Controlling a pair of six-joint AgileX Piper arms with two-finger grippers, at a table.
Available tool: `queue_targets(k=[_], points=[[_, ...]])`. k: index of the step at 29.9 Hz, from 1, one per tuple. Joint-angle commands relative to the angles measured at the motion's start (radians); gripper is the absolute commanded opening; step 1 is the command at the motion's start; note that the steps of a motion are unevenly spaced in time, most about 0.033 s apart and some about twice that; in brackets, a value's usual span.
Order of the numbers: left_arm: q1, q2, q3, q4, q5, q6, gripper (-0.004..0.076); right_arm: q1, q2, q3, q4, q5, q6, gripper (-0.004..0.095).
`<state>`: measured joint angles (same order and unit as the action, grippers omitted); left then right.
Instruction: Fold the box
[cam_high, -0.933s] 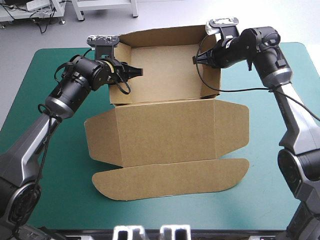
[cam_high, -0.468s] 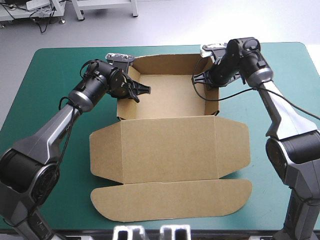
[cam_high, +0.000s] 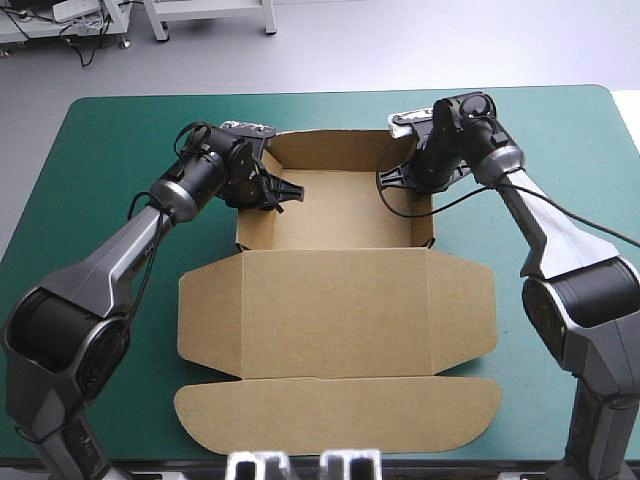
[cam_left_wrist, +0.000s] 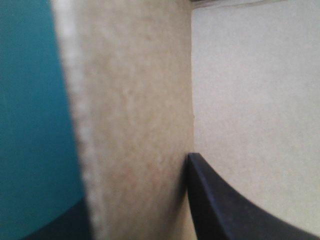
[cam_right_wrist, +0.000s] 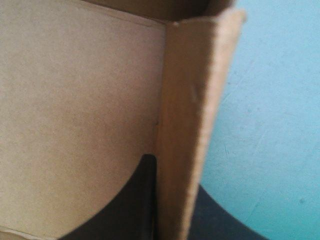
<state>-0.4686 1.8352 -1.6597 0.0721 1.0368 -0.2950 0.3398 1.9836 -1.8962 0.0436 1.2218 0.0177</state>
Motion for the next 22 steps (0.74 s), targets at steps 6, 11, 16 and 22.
queue_targets(k=[6,11,16,22], points=[[-0.022,-0.005,-0.037,-0.013,0.015,0.077,-0.0003,0.015,-0.031,-0.019,0.015,0.027,-0.044,-0.0018],[-0.022,0.003,-0.037,0.009,0.055,0.097,-0.0003,0.015,-0.024,-0.017,0.026,0.029,-0.044,-0.0019],[-0.022,0.003,-0.037,0.014,0.050,0.098,-0.0003,0.015,-0.024,0.050,0.054,0.028,-0.079,-0.0019],[-0.022,0.003,-0.039,0.000,0.055,0.098,-0.0003,0.015,-0.022,0.084,0.035,0.028,-0.081,-0.0019]])
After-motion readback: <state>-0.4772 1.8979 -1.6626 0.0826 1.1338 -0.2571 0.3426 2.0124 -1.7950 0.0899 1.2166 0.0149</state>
